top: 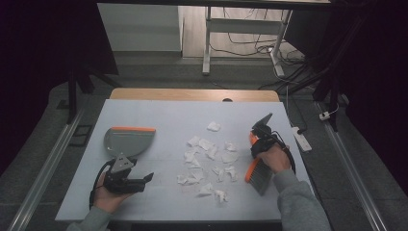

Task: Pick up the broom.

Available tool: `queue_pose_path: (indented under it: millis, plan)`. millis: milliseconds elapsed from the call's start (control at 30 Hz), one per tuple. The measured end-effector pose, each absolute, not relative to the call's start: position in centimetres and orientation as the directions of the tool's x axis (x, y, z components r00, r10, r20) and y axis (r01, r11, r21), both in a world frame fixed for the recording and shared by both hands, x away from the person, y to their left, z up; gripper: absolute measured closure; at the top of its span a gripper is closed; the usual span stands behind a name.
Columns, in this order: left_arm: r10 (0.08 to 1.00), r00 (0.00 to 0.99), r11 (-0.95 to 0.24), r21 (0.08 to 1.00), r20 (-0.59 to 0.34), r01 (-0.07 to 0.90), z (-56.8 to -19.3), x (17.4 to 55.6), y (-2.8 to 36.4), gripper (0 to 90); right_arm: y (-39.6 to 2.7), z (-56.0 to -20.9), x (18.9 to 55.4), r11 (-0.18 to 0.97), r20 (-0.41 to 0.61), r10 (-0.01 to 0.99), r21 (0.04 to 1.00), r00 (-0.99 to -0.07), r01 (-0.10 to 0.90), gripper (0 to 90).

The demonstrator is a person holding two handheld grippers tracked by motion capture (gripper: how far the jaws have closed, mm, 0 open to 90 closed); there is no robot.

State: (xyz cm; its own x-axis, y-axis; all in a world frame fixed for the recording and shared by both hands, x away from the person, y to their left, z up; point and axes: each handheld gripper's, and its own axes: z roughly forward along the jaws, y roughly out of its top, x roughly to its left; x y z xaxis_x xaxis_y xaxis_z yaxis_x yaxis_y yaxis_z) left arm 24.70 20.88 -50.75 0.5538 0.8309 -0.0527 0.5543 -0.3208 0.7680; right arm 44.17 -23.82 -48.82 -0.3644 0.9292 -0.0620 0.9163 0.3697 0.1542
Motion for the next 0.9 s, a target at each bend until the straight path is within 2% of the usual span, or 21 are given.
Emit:
queue_pose_path:
  millis: [67,133,400,600,900]
  plan:
    - [0.832,0.553,-0.318,0.77,-0.053,0.553,-50.7,24.6,20.9,19.8,-23.6,-48.8,43.9,0.364,-0.062,0.932,0.167,-0.358,0.917,69.0]
    - [0.832,0.552,-0.317,0.77,-0.055,0.554,-50.7,24.6,20.9,19.8,-23.7,-48.8,43.8,0.36,-0.057,0.933,0.174,-0.355,0.917,70.3]
    - [0.834,0.55,-0.317,0.768,-0.054,0.556,-50.8,24.6,21.0,19.9,-24.3,-48.8,43.4,0.407,-0.035,0.912,0.215,-0.41,0.888,70.9]
    - [0.835,0.548,-0.313,0.769,-0.058,0.558,-50.8,24.7,21.1,19.9,-25.2,-48.4,43.2,0.457,-0.003,0.885,0.193,-0.465,0.868,71.1]
    - [0.836,0.544,-0.304,0.77,-0.066,0.561,-50.8,24.8,21.3,20.0,-26.7,-46.2,42.9,0.444,0.067,0.88,0.241,-0.471,0.863,71.2]
